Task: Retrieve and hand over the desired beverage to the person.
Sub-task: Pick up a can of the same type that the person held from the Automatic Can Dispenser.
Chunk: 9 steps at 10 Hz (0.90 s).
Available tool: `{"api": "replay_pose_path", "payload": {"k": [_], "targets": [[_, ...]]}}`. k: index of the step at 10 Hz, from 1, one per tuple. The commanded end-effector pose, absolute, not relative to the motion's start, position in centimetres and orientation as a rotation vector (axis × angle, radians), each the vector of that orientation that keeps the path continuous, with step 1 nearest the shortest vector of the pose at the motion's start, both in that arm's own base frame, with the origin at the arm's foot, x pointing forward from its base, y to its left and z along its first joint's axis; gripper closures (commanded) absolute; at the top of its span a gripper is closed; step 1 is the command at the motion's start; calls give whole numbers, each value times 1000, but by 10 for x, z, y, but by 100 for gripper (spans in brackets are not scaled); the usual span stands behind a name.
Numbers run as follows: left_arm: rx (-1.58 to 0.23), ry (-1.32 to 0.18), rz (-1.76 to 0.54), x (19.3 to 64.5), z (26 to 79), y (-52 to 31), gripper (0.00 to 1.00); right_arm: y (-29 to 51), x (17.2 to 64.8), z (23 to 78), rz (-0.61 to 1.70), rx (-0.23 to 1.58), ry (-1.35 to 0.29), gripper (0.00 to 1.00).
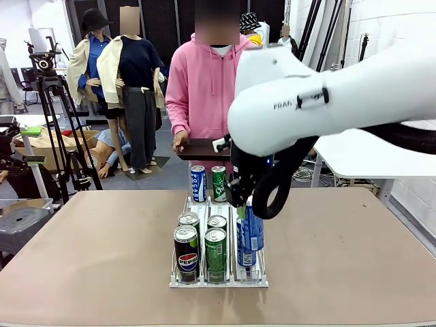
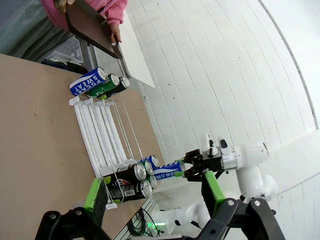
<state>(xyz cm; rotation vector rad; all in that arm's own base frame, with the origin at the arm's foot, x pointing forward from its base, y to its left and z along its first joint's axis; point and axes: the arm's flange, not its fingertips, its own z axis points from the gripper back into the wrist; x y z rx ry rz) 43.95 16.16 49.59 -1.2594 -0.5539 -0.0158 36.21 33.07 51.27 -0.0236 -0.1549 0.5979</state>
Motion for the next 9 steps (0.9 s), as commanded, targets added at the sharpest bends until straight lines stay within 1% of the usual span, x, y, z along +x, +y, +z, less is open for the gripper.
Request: {"api": "replay_pose_path", "payload": {"k": [1,3,5,9], "targets": [[-1267,-553,-20,437,496,162,0,332,362,543,585,-54,-214,100],[-1267,-553,-20,437,496,162,0,327,357,582,617,-40,-216,100],[-1267,-553,-20,437,496,162,0,306,361,613,650,-31,-209,100],[-1267,-553,-20,437,496,162,0,228,381,653,695,-62,-188,100]]}}
